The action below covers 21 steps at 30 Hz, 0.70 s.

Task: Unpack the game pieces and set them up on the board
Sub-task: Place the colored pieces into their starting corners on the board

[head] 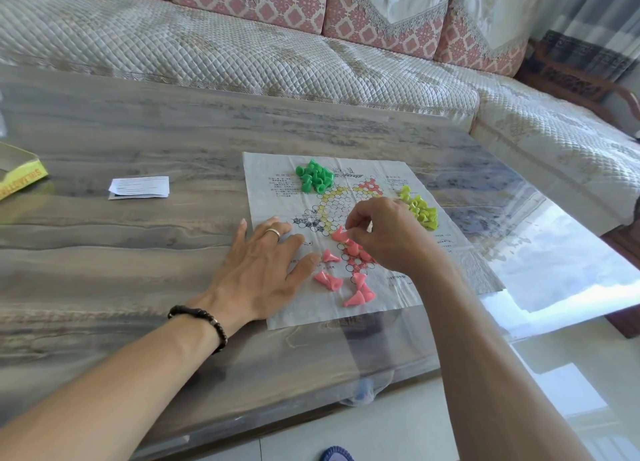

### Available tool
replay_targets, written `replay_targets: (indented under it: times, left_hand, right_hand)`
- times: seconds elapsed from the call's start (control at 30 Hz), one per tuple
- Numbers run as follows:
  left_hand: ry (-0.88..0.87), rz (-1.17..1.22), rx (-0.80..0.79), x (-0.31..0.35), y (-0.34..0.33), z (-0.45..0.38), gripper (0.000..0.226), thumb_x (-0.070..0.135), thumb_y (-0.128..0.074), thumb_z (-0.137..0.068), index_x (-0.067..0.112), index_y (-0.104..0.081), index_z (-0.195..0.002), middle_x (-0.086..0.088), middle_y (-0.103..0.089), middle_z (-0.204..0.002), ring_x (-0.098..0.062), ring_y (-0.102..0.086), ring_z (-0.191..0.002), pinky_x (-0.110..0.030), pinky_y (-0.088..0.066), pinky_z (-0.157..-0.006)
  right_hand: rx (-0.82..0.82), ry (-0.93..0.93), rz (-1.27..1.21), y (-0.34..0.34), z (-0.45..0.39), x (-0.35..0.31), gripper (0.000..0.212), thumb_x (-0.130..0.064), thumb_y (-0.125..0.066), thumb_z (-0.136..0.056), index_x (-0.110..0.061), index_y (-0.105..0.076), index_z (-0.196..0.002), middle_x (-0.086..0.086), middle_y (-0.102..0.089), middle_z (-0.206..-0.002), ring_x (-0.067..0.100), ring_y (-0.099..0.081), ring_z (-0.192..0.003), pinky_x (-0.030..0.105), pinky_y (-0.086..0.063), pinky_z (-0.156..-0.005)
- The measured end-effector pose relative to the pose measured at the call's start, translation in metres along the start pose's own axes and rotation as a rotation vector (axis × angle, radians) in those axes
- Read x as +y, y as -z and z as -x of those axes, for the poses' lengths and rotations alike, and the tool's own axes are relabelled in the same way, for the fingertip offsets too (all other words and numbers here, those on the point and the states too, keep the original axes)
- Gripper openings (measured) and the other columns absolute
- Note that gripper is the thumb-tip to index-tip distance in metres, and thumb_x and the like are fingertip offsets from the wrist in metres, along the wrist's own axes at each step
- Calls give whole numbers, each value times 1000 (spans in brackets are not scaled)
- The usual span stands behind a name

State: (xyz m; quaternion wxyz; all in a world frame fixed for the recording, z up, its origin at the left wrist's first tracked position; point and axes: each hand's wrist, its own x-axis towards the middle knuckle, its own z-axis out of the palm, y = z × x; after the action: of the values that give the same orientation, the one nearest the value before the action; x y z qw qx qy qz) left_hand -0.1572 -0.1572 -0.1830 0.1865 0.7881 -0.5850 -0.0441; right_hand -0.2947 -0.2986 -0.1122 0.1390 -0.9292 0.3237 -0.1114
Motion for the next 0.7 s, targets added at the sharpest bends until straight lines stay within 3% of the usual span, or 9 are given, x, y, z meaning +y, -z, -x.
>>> replay_targets:
  times: [0.1,0.23,0.37,0.53,0.7]
  left_hand:
    - [-2,2,-4,0,0,0,73,66,-11,-86,25,-46,-135,-3,-35,-151,-16,-15,-145,-50,-3,-118]
    - [-2,2,2,-1,-1,-1,66,63,-16,-90,24,-48,-133,-3,-36,-150,-17,-17,-144,-50,-4,-118]
    - [-1,-1,-5,0,0,-1,71,65,-12,-87,25,-47,-134,-2,-36,-149,-17,-18,-143,-50,-4,-118]
    - [-8,7,2,-1,-1,-1,74,66,-10,-86,24,-48,-133,-3,-37,-148,-17,-19,-143,-51,-5,-118]
    - [-13,7,20,-2,-3,-1,73,67,-10,-87,25,-49,-131,-2,-38,-148,-17,-19,-143,-51,-6,-117]
  right_hand:
    - [-24,10,68,-2,0,-1,9,-13,-63,-86,-16,-70,-91,-2,-63,-89,16,-60,-85,36,-52,-75]
    - [-45,14,117,-6,-1,-3,9,-13,-63,-87,-17,-70,-91,-4,-60,-90,16,-59,-86,39,-53,-77]
    - [-44,26,124,-10,-3,-5,9,-14,-64,-87,-17,-71,-91,-8,-57,-86,14,-59,-84,36,-54,-74]
    - [-3,32,54,-6,-4,0,13,-22,-66,-86,-21,-69,-98,-6,-55,-89,12,-53,-81,30,-44,-69]
    - [-59,80,-11,-4,2,-7,13,-20,-74,-78,-22,-75,-91,-16,-54,-75,-2,-53,-70,19,-42,-62]
